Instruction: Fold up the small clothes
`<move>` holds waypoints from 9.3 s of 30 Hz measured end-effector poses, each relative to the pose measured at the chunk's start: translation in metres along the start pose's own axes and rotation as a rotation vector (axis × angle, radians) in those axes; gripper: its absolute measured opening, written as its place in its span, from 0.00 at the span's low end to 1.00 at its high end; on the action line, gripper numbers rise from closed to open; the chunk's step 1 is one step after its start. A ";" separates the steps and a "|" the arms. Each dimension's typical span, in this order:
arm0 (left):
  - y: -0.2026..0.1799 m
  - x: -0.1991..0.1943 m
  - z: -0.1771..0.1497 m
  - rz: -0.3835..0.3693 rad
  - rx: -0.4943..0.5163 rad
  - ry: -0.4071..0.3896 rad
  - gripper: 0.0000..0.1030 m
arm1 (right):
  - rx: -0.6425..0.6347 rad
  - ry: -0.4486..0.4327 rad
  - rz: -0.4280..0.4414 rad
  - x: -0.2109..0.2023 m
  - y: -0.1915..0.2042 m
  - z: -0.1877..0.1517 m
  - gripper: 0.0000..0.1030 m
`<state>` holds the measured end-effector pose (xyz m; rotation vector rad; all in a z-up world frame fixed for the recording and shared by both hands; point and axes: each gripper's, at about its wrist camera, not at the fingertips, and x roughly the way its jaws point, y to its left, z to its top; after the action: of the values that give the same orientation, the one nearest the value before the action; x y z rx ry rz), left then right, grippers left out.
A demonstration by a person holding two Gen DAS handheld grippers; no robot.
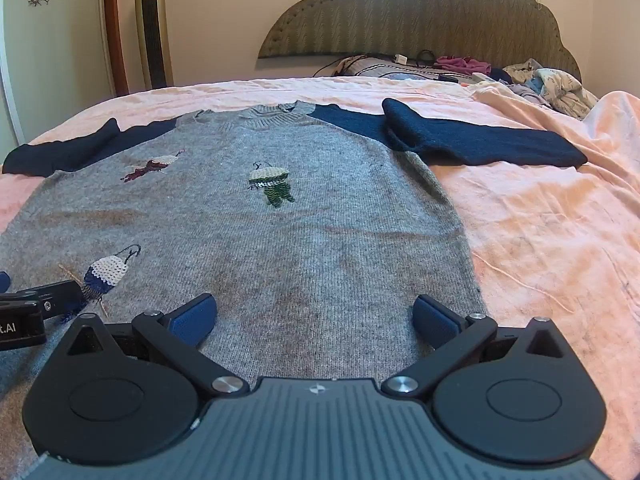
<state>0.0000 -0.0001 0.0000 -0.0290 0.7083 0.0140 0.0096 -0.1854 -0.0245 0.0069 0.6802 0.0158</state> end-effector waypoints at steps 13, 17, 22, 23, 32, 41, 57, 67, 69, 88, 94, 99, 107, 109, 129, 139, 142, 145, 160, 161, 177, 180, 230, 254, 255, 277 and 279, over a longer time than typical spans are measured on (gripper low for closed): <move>0.000 0.000 0.000 0.005 0.006 -0.007 1.00 | 0.000 -0.001 0.000 0.000 0.000 0.000 1.00; 0.000 0.000 0.000 0.005 0.005 -0.007 1.00 | 0.000 -0.001 0.000 0.000 0.000 0.000 1.00; 0.000 0.000 0.000 0.004 0.004 -0.007 1.00 | -0.001 -0.001 0.000 0.000 0.000 0.000 1.00; 0.000 0.000 0.000 0.004 0.004 -0.007 1.00 | -0.001 -0.001 0.000 0.000 0.000 0.000 1.00; 0.000 0.000 0.000 0.004 0.004 -0.007 1.00 | -0.001 -0.001 -0.001 0.000 0.000 0.000 1.00; 0.000 0.000 0.000 0.003 0.003 -0.007 1.00 | -0.001 -0.001 0.000 0.000 0.000 0.000 1.00; 0.000 0.000 0.000 0.003 0.003 -0.007 1.00 | -0.001 -0.001 0.000 0.000 0.000 0.000 1.00; 0.000 0.000 0.000 0.003 0.003 -0.007 1.00 | -0.001 -0.001 -0.001 0.000 0.000 0.000 1.00; 0.000 0.000 0.000 0.003 0.003 -0.007 1.00 | -0.001 -0.001 0.000 0.000 0.000 0.000 1.00; 0.001 -0.001 -0.001 0.003 0.002 -0.009 1.00 | -0.003 0.001 -0.001 0.000 0.001 0.000 1.00; 0.001 -0.001 -0.001 0.003 0.002 -0.009 1.00 | -0.010 0.016 0.050 -0.004 -0.006 0.008 1.00; 0.001 -0.002 -0.001 0.002 0.001 -0.010 1.00 | 0.282 -0.218 0.209 -0.022 -0.106 0.059 1.00; 0.002 -0.003 -0.001 0.000 0.000 -0.010 1.00 | 1.002 -0.228 0.142 0.089 -0.350 0.103 0.92; 0.001 -0.002 0.000 -0.001 0.000 -0.010 1.00 | 1.065 -0.178 0.095 0.118 -0.373 0.099 0.88; 0.002 -0.001 0.001 -0.022 -0.019 -0.018 1.00 | 0.606 -0.278 0.433 0.104 -0.177 0.174 0.14; 0.018 -0.006 0.000 -0.086 -0.103 -0.054 1.00 | 0.568 -0.071 0.632 0.094 -0.053 0.126 0.66; 0.032 -0.013 0.004 -0.152 -0.190 -0.084 1.00 | 0.510 -0.092 0.604 0.055 -0.072 0.086 0.69; 0.043 -0.015 0.035 -0.331 -0.322 -0.111 1.00 | 0.429 -0.131 0.534 0.037 -0.093 0.055 0.87; -0.035 0.150 0.142 -0.304 -0.253 0.177 0.09 | 0.507 -0.142 0.627 0.051 -0.115 0.037 1.00; -0.039 0.147 0.144 -0.277 -0.210 0.151 0.08 | 0.505 -0.141 0.627 0.051 -0.115 0.037 1.00; 0.028 0.098 0.135 0.066 -0.096 -0.015 0.15 | 0.532 -0.150 0.595 0.045 -0.119 0.041 0.99; 0.027 0.085 0.132 -0.025 -0.084 -0.123 0.53 | 0.521 -0.234 0.573 0.032 -0.124 0.071 1.00; 0.102 0.106 0.181 -0.023 -0.079 -0.327 0.04 | -0.061 -0.009 0.191 0.179 -0.068 0.149 1.00; 0.128 0.089 0.057 -0.370 -0.578 -0.198 0.89 | -0.581 -0.255 0.454 0.084 0.080 0.140 0.87; 0.136 0.091 0.056 -0.371 -0.627 -0.190 0.89 | -0.658 -0.259 0.453 0.083 0.098 0.135 0.80; 0.147 0.090 0.056 -0.364 -0.705 -0.216 0.89 | 0.172 0.000 0.601 0.148 0.028 0.161 0.12; 0.147 0.091 0.056 -0.363 -0.705 -0.215 0.89 | 0.316 0.076 0.630 0.160 -0.002 0.152 0.33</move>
<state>0.1019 0.1493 -0.0195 -0.8193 0.4459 -0.0809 0.2291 -0.1853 -0.0071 0.5264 0.7286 0.5156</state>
